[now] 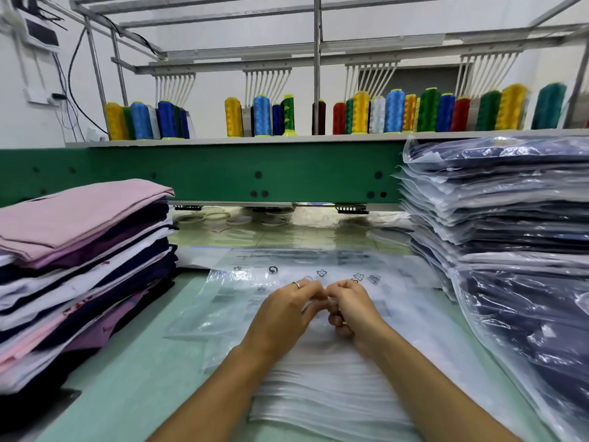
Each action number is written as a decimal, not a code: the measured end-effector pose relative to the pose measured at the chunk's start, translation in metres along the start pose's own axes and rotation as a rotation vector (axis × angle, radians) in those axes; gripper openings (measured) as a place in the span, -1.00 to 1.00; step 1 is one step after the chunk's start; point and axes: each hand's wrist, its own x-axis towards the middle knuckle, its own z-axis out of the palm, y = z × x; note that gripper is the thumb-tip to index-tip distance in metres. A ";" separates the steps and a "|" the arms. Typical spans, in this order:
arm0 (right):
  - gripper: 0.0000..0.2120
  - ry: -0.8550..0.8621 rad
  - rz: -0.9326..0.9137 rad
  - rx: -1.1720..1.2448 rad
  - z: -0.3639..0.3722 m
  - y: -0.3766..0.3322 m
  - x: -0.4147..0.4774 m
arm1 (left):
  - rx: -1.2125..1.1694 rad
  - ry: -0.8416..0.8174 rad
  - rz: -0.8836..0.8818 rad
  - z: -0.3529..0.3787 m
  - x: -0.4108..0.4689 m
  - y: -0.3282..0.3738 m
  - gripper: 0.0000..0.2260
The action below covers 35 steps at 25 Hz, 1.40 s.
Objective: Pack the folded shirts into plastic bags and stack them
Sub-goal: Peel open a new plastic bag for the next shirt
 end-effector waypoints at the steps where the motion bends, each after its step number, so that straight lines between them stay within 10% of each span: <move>1: -0.92 -0.031 -0.001 0.035 0.001 0.000 -0.001 | 0.016 -0.013 0.003 -0.001 -0.001 -0.001 -0.92; 18: -0.81 0.055 -0.047 0.127 0.009 0.006 -0.007 | 0.086 -0.039 0.098 -0.005 -0.002 -0.001 -0.93; 35: -0.85 0.402 -0.130 0.150 -0.031 0.003 0.014 | 0.090 -0.049 -0.364 -0.046 -0.012 -0.051 -0.84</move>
